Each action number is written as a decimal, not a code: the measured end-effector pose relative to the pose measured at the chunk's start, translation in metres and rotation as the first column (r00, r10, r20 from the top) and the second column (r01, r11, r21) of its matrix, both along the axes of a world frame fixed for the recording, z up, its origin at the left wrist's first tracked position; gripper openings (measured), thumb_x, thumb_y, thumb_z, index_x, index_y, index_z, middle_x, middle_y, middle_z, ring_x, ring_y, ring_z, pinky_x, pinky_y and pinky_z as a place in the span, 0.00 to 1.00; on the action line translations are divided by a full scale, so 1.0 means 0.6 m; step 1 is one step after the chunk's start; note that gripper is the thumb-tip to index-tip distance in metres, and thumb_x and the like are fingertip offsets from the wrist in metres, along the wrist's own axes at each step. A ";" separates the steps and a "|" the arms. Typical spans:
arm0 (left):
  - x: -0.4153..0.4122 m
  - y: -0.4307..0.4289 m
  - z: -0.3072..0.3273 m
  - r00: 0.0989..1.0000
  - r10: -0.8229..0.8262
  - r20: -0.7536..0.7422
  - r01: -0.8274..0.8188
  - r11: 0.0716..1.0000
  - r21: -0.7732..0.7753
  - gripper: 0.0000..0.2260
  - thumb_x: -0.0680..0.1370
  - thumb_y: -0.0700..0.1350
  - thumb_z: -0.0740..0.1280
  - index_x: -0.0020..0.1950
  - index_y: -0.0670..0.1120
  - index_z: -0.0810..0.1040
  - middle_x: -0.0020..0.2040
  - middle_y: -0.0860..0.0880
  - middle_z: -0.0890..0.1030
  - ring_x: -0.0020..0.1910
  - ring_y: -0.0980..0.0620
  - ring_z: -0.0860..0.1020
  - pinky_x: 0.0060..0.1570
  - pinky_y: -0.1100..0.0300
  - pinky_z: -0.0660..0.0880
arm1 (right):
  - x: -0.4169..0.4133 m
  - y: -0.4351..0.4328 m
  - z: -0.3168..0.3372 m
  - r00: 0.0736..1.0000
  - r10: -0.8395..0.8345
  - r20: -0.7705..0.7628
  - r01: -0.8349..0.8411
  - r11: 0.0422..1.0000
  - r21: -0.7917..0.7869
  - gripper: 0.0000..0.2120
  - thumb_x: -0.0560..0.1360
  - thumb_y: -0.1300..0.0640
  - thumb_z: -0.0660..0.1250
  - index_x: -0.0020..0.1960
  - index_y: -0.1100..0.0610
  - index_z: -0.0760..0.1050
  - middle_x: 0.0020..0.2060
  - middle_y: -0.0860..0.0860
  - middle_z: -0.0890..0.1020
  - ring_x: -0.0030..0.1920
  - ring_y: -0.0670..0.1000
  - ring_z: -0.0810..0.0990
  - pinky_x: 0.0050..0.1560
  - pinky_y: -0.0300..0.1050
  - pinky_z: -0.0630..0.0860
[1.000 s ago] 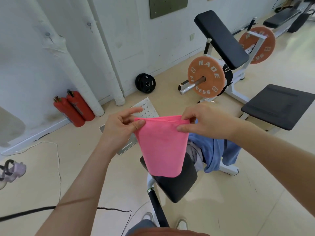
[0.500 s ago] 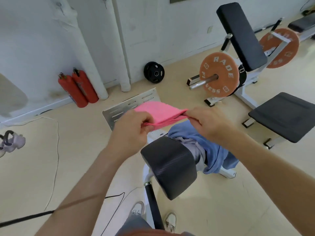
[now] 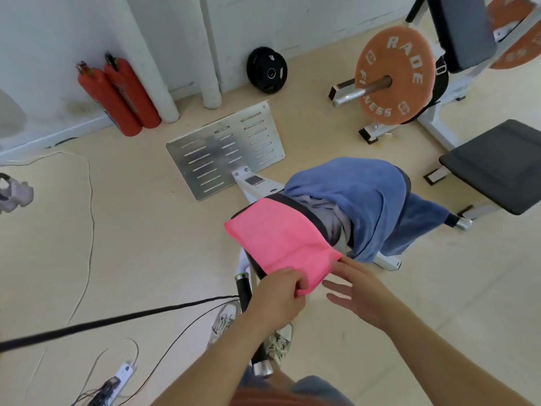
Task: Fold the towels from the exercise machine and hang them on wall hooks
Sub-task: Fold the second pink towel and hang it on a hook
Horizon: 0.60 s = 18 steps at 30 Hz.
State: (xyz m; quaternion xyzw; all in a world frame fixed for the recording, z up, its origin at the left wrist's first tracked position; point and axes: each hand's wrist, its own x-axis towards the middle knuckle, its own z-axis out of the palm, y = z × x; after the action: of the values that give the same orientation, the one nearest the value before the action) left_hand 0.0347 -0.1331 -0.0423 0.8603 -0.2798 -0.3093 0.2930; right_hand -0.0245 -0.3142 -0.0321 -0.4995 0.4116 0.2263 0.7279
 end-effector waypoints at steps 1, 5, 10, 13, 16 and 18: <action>-0.003 -0.005 0.001 1.000 0.002 -0.001 -0.002 1.000 -0.004 0.07 0.68 0.40 0.61 0.37 0.52 0.66 0.37 0.55 0.70 0.38 0.53 0.69 0.37 0.58 0.64 | 0.002 0.010 -0.008 0.992 -0.128 -0.012 0.129 0.989 0.072 0.15 0.75 0.51 0.69 0.61 0.50 0.75 0.57 0.52 0.80 0.55 0.56 0.81 0.56 0.54 0.77; -0.017 -0.014 -0.006 0.999 -0.034 0.018 0.033 0.999 0.039 0.08 0.69 0.40 0.62 0.39 0.52 0.66 0.39 0.55 0.71 0.39 0.51 0.69 0.36 0.57 0.65 | 0.013 0.067 -0.037 0.839 -0.542 -0.046 0.538 0.840 -0.070 0.14 0.76 0.66 0.65 0.58 0.56 0.66 0.47 0.58 0.79 0.40 0.55 0.78 0.39 0.48 0.78; 0.014 -0.034 0.017 0.996 -0.090 0.015 0.088 0.990 0.110 0.04 0.70 0.44 0.64 0.43 0.52 0.75 0.47 0.56 0.77 0.47 0.53 0.74 0.45 0.57 0.74 | 0.007 0.081 -0.066 0.748 -0.663 -0.033 0.649 0.740 -0.175 0.20 0.73 0.73 0.62 0.60 0.56 0.66 0.45 0.59 0.78 0.37 0.54 0.76 0.42 0.52 0.77; 0.060 -0.059 0.011 0.959 -0.064 0.276 0.043 0.996 0.083 0.15 0.76 0.46 0.60 0.63 0.51 0.74 0.67 0.53 0.71 0.66 0.50 0.67 0.63 0.55 0.66 | -0.008 0.083 -0.087 0.743 -0.669 -0.031 0.639 0.722 -0.265 0.13 0.73 0.74 0.59 0.56 0.66 0.72 0.39 0.57 0.76 0.38 0.54 0.72 0.42 0.51 0.73; 0.088 -0.078 -0.040 0.876 -0.211 0.434 0.087 0.954 0.289 0.22 0.80 0.54 0.53 0.75 0.55 0.58 0.78 0.46 0.55 0.76 0.44 0.54 0.72 0.45 0.52 | -0.031 0.092 -0.107 0.722 -0.692 -0.008 0.651 0.684 -0.329 0.10 0.74 0.71 0.57 0.53 0.63 0.71 0.39 0.58 0.75 0.35 0.53 0.70 0.33 0.45 0.67; 0.092 -0.078 -0.080 0.842 -0.287 0.457 0.116 0.923 0.366 0.26 0.79 0.58 0.53 0.76 0.58 0.52 0.79 0.44 0.52 0.77 0.41 0.52 0.72 0.40 0.50 | -0.049 0.094 -0.125 0.707 -0.707 0.008 0.656 0.651 -0.382 0.11 0.75 0.69 0.56 0.48 0.55 0.69 0.41 0.60 0.74 0.35 0.53 0.71 0.31 0.45 0.67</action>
State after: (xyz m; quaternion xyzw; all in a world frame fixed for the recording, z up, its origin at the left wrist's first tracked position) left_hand 0.0901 -0.1802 -0.0904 0.9123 -0.3815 -0.1457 0.0298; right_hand -0.0538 -0.2579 -0.1071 -0.4136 0.6534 -0.1079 0.6248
